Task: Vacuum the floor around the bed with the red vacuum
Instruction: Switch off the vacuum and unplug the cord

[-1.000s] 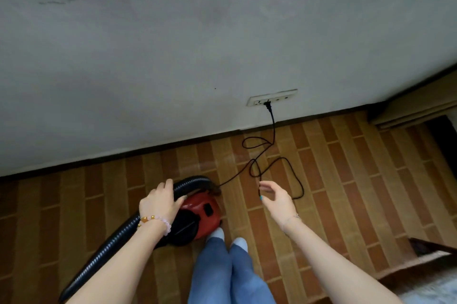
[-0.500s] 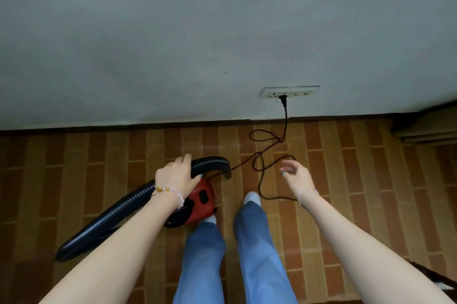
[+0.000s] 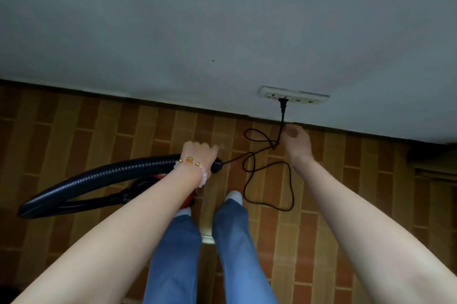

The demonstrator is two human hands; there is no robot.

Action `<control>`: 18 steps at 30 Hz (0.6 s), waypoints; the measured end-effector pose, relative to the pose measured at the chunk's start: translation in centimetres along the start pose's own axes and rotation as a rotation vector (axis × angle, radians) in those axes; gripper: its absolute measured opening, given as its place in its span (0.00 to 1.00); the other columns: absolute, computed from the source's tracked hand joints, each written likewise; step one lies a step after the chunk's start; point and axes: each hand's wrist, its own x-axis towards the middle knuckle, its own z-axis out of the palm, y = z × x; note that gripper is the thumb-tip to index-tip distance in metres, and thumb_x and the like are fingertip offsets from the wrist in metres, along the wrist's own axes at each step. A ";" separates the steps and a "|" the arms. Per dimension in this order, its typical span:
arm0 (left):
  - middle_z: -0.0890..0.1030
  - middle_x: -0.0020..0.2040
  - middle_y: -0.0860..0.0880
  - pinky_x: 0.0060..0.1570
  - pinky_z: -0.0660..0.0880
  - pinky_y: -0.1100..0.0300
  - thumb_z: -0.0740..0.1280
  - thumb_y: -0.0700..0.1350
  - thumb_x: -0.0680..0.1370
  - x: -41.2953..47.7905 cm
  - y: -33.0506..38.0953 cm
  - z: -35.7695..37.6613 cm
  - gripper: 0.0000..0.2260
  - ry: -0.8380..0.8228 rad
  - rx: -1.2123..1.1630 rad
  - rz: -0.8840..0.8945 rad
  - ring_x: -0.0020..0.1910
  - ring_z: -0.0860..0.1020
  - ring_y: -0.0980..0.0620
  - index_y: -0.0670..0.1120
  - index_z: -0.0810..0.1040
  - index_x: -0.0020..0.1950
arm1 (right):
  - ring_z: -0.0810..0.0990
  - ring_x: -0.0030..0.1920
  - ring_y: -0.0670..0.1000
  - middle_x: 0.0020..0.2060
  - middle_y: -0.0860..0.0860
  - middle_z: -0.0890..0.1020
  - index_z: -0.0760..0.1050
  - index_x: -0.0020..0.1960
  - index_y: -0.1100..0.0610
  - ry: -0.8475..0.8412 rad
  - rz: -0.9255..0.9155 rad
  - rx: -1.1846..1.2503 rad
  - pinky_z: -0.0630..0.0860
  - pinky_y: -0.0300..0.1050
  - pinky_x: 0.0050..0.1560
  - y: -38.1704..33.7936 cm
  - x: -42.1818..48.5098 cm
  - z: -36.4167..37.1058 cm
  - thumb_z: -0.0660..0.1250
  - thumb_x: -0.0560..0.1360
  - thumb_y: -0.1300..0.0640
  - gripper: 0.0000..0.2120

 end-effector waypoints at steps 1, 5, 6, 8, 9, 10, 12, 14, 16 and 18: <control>0.77 0.57 0.48 0.40 0.67 0.58 0.70 0.45 0.72 0.4 0.3 0.0 0.26 -0.056 0.018 -0.003 0.53 0.77 0.48 0.47 0.66 0.68 | 0.72 0.66 0.54 0.66 0.54 0.73 0.67 0.70 0.57 -0.003 0.012 0.029 0.67 0.42 0.60 -0.3 0.8 -0.3 0.60 0.78 0.62 0.20; 0.78 0.56 0.47 0.40 0.68 0.59 0.70 0.42 0.72 0.7 0.3 1.0 0.25 -0.169 0.019 -0.009 0.52 0.79 0.49 0.45 0.67 0.67 | 0.68 0.68 0.52 0.69 0.52 0.70 0.64 0.73 0.56 -0.086 0.062 0.078 0.61 0.38 0.58 -1.0 3.5 -0.7 0.60 0.80 0.57 0.22; 0.78 0.56 0.47 0.40 0.68 0.59 0.69 0.42 0.73 0.7 0.1 1.2 0.25 -0.171 0.015 -0.015 0.52 0.79 0.48 0.45 0.66 0.68 | 0.66 0.69 0.52 0.70 0.52 0.68 0.63 0.74 0.56 -0.105 0.074 0.082 0.60 0.38 0.58 -1.1 4.1 -0.6 0.60 0.80 0.56 0.23; 0.78 0.56 0.47 0.40 0.68 0.58 0.68 0.42 0.74 0.7 -0.3 1.6 0.23 -0.170 0.013 -0.026 0.52 0.79 0.48 0.45 0.66 0.68 | 0.64 0.71 0.53 0.72 0.52 0.66 0.61 0.75 0.56 -0.130 0.102 0.091 0.61 0.39 0.62 -1.3 5.3 -0.3 0.59 0.80 0.54 0.24; 0.78 0.56 0.47 0.40 0.68 0.58 0.67 0.42 0.74 0.7 -0.5 1.7 0.22 -0.175 0.019 -0.027 0.52 0.79 0.48 0.45 0.66 0.68 | 0.64 0.71 0.53 0.73 0.52 0.65 0.60 0.75 0.56 -0.135 0.120 0.108 0.61 0.41 0.64 -1.3 5.8 0.0 0.59 0.81 0.53 0.24; 0.78 0.55 0.47 0.39 0.68 0.58 0.67 0.42 0.75 0.8 -0.6 1.7 0.22 -0.178 0.029 -0.023 0.51 0.79 0.48 0.45 0.67 0.67 | 0.63 0.72 0.53 0.73 0.52 0.64 0.60 0.75 0.55 -0.135 0.144 0.133 0.61 0.42 0.66 -1.2 6.2 0.2 0.59 0.81 0.53 0.24; 0.78 0.56 0.47 0.39 0.68 0.59 0.67 0.41 0.75 1.3 -0.7 1.4 0.22 -0.183 0.064 -0.018 0.52 0.78 0.48 0.44 0.66 0.68 | 0.63 0.72 0.54 0.73 0.53 0.64 0.59 0.76 0.56 -0.132 0.165 0.169 0.60 0.44 0.69 -1.3 7.0 0.7 0.58 0.81 0.53 0.25; 0.77 0.59 0.46 0.41 0.68 0.59 0.66 0.41 0.76 2.0 -0.4 0.9 0.23 -0.195 0.099 -0.002 0.55 0.78 0.48 0.42 0.64 0.69 | 0.66 0.70 0.54 0.72 0.53 0.66 0.61 0.75 0.57 -0.101 0.166 0.187 0.62 0.43 0.68 -1.2 7.9 1.4 0.59 0.81 0.54 0.24; 0.76 0.60 0.45 0.45 0.68 0.58 0.63 0.44 0.78 2.7 -0.1 0.6 0.21 -0.177 0.106 0.020 0.57 0.77 0.47 0.41 0.64 0.69 | 0.72 0.63 0.53 0.67 0.55 0.72 0.67 0.71 0.60 -0.058 0.200 0.257 0.66 0.41 0.63 -1.2 9.0 1.9 0.60 0.80 0.54 0.21; 0.76 0.60 0.45 0.43 0.67 0.59 0.60 0.47 0.79 3.0 -0.1 0.5 0.21 -0.133 0.098 0.031 0.57 0.76 0.47 0.41 0.64 0.70 | 0.77 0.48 0.49 0.57 0.55 0.80 0.73 0.64 0.61 -0.024 0.258 0.359 0.72 0.39 0.53 -1.0 10.2 2.3 0.62 0.79 0.53 0.17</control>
